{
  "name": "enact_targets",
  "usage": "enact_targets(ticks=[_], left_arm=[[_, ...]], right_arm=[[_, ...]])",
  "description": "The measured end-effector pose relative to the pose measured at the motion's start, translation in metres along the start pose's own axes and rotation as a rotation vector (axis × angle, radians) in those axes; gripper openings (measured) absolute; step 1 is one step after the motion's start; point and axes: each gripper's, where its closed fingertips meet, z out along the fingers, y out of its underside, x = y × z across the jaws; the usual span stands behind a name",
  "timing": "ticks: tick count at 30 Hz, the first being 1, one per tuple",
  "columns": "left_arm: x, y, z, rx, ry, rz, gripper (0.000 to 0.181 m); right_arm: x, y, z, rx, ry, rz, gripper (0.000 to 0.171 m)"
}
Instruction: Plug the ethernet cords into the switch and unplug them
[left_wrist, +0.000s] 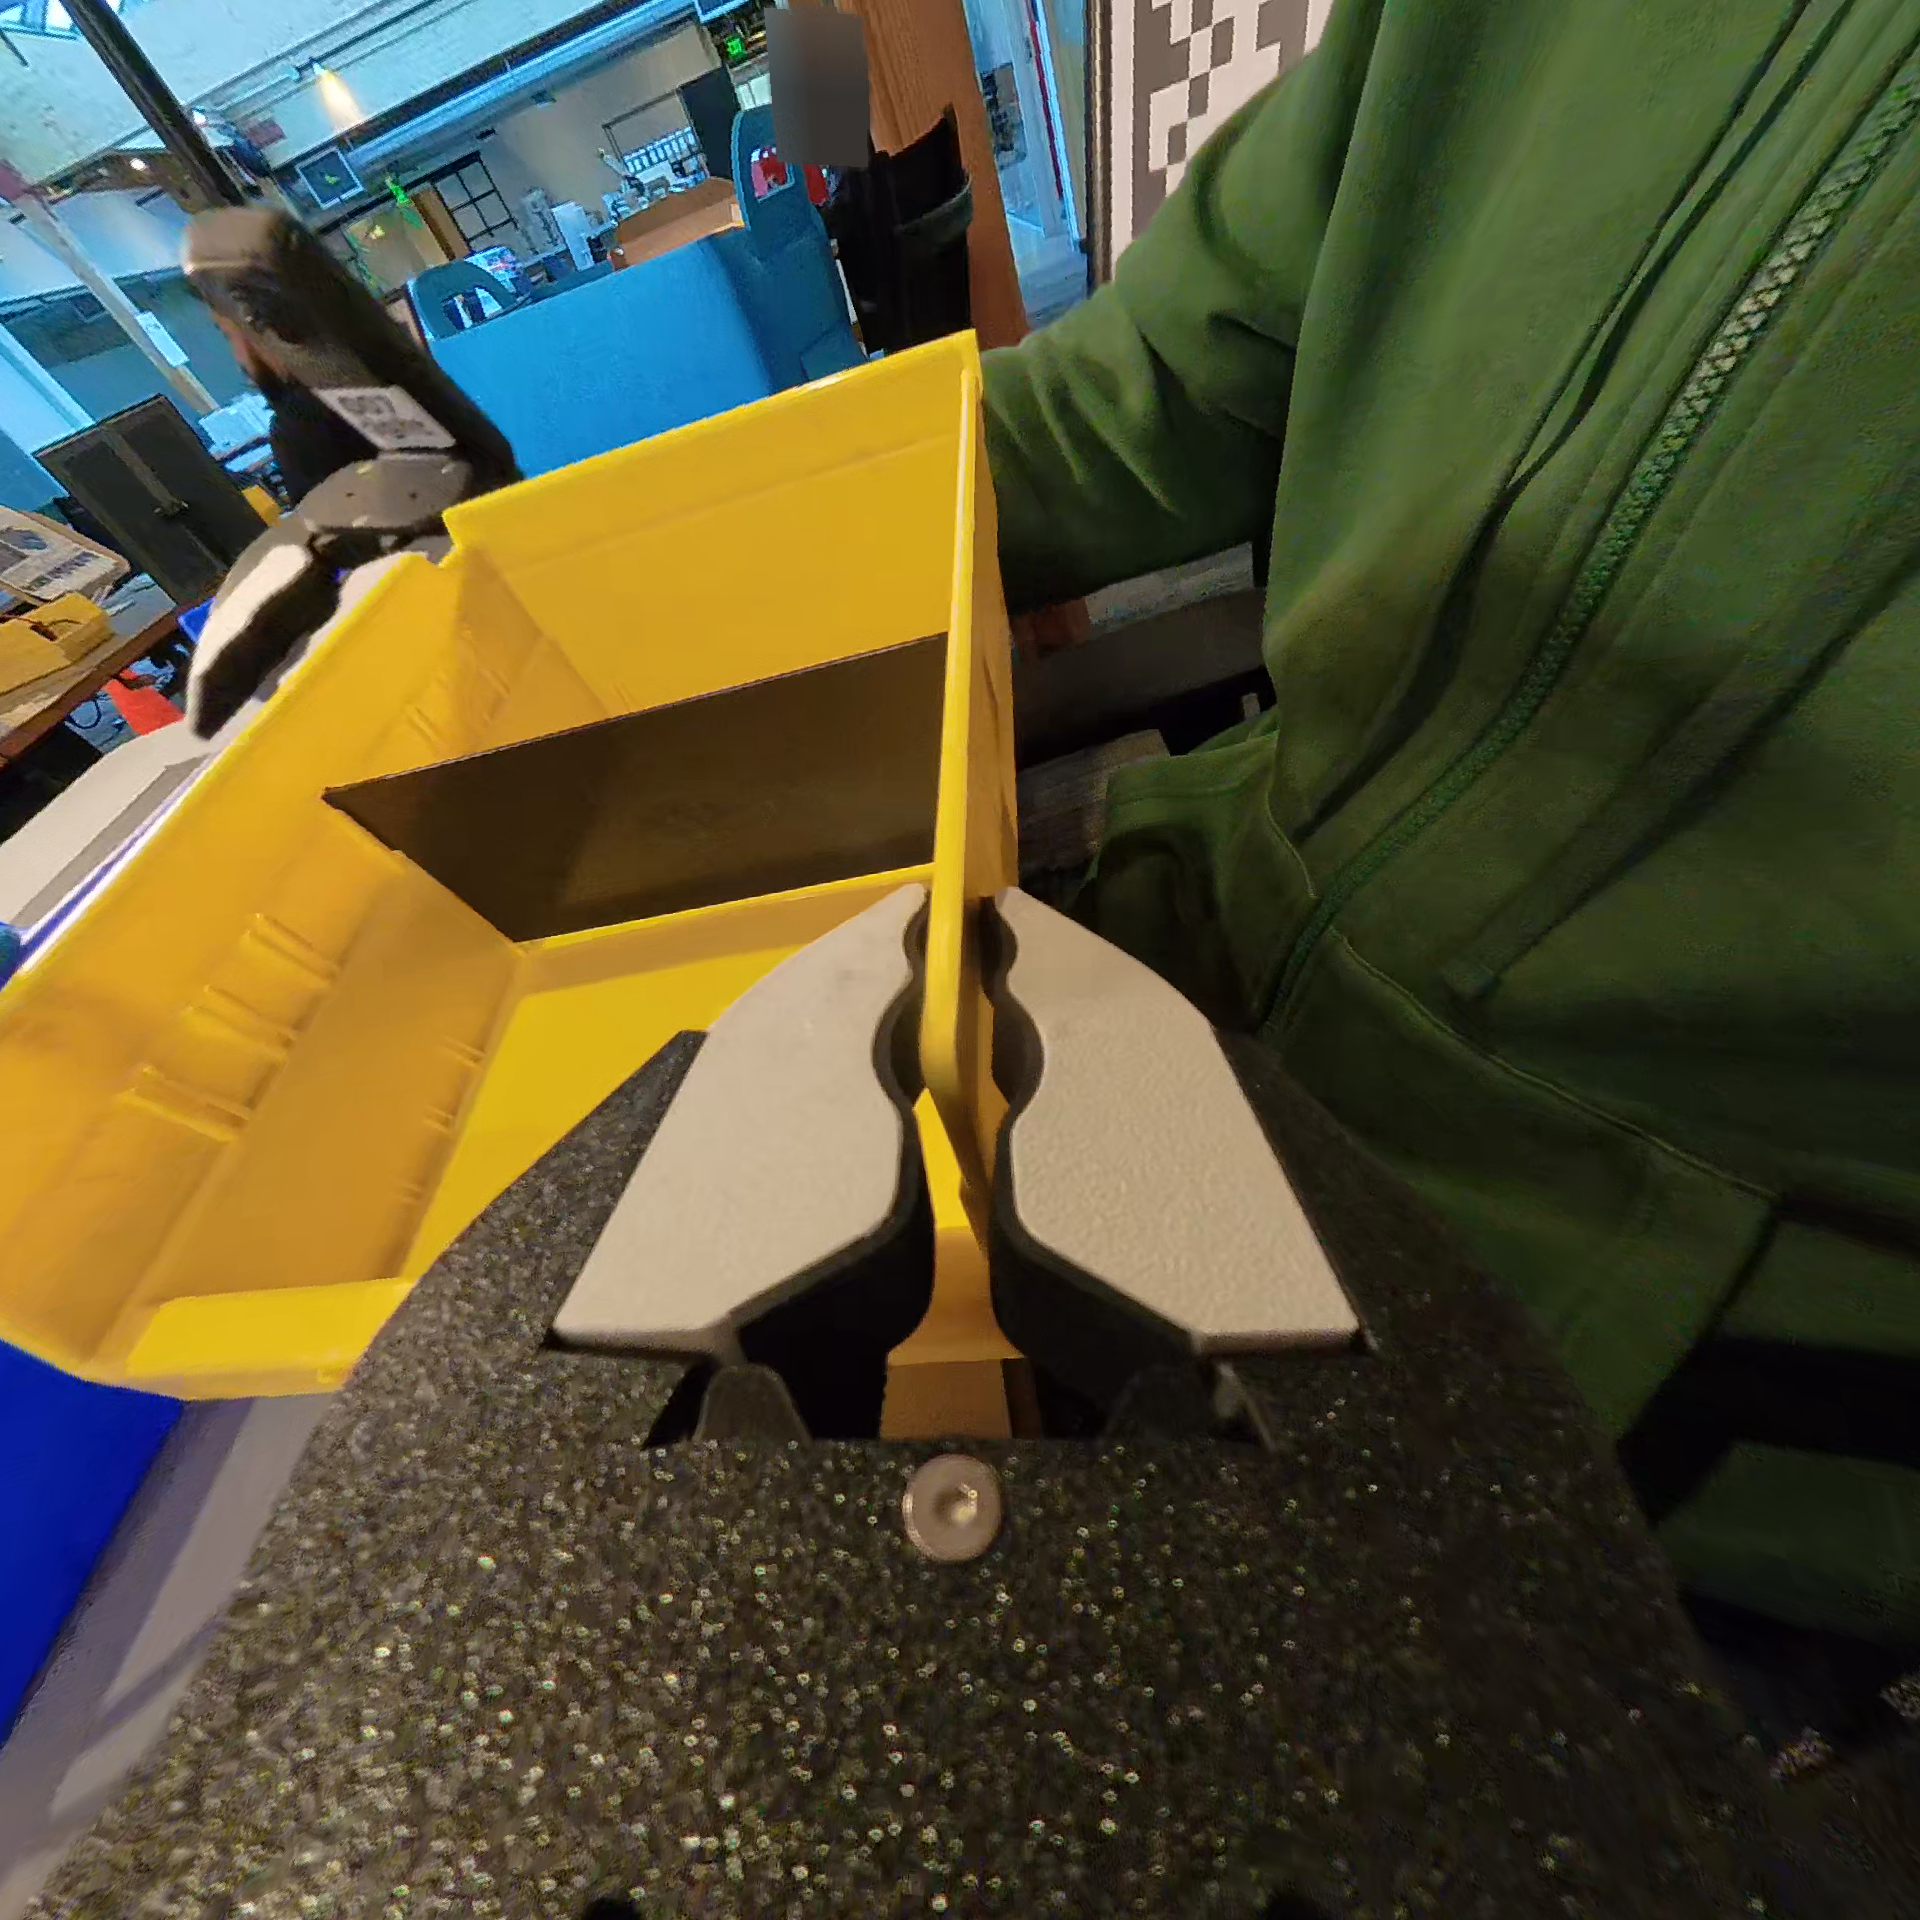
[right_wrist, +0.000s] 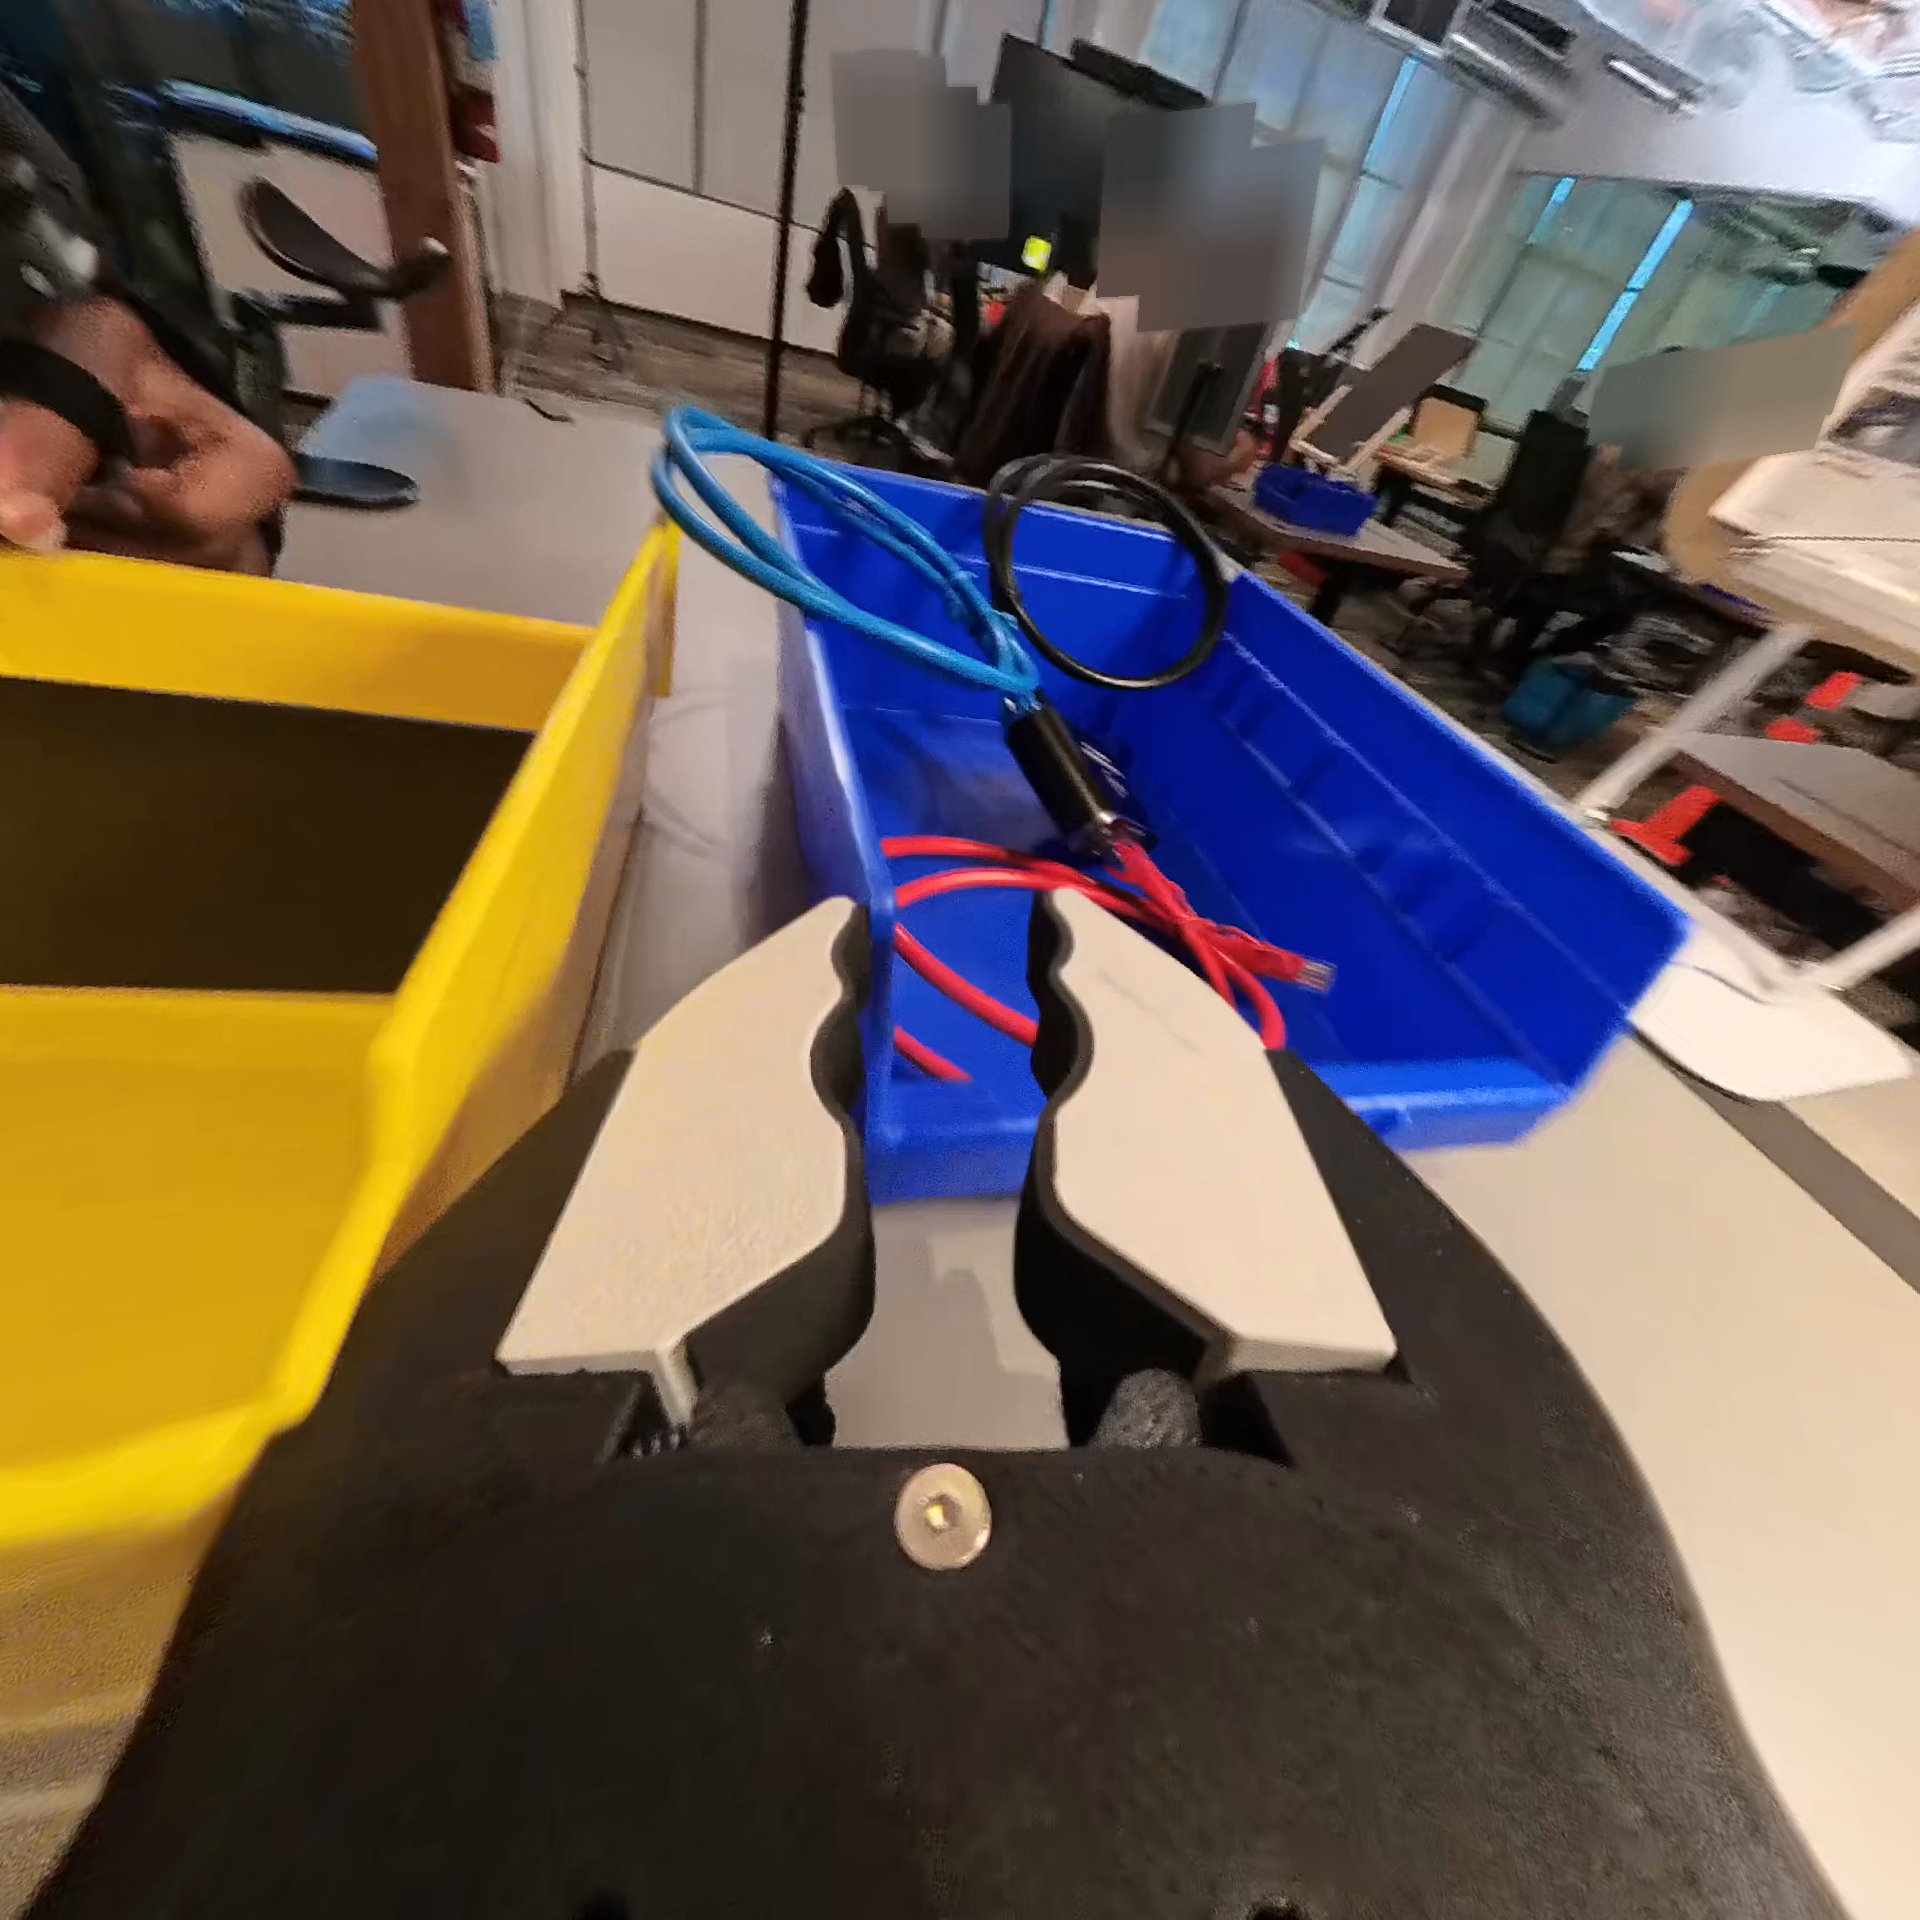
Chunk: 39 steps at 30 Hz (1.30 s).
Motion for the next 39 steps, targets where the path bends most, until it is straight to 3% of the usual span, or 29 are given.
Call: enact_targets(ticks=[4, 10, 19, 20, 22, 25, 28, 32, 35, 39], left_arm=[[-0.004, -0.001, 0.006, -0.009, -0.023, -0.002, 0.008], [-0.01, -0.004, 0.027, -0.029, -0.045, 0.002, 0.006], [-0.028, -0.014, 0.073, -0.001, -0.056, -0.009, 0.006], [-0.031, -0.014, 0.075, 0.002, -0.074, -0.01, 0.009], [-0.034, -0.016, 0.073, 0.011, -0.108, -0.022, 0.038], [-0.046, -0.033, 0.045, 0.137, -0.218, -0.077, 0.055], [-0.1, -0.037, -0.013, 0.248, -0.538, -0.209, 0.057], [-0.184, 0.013, -0.106, 0.222, -1.021, -0.533, 0.051], [-0.219, 0.046, -0.127, 0.131, -1.086, -0.66, 0.051], [-0.244, 0.075, -0.114, 0.007, -1.03, -0.752, 0.051]], right_arm=[[0.032, 0.006, -0.044, -0.059, 0.226, -0.057, 0.028], [0.065, 0.013, -0.135, -0.072, 0.58, 0.056, 0.028], [-0.024, -0.004, -0.202, 0.082, 0.612, 0.096, 0.029], [-0.032, -0.009, -0.208, 0.076, 0.618, 0.086, 0.029], [-0.049, -0.018, -0.221, 0.062, 0.637, 0.061, 0.029], [-0.076, -0.027, -0.236, 0.017, 0.646, 0.057, 0.029], [-0.095, -0.026, -0.24, -0.051, 0.657, 0.095, 0.031], [-0.113, -0.035, -0.219, -0.131, 0.635, 0.068, 0.041], [-0.125, -0.047, -0.196, -0.188, 0.613, -0.011, 0.044], [-0.153, -0.059, -0.166, -0.266, 0.498, -0.201, 0.048]])
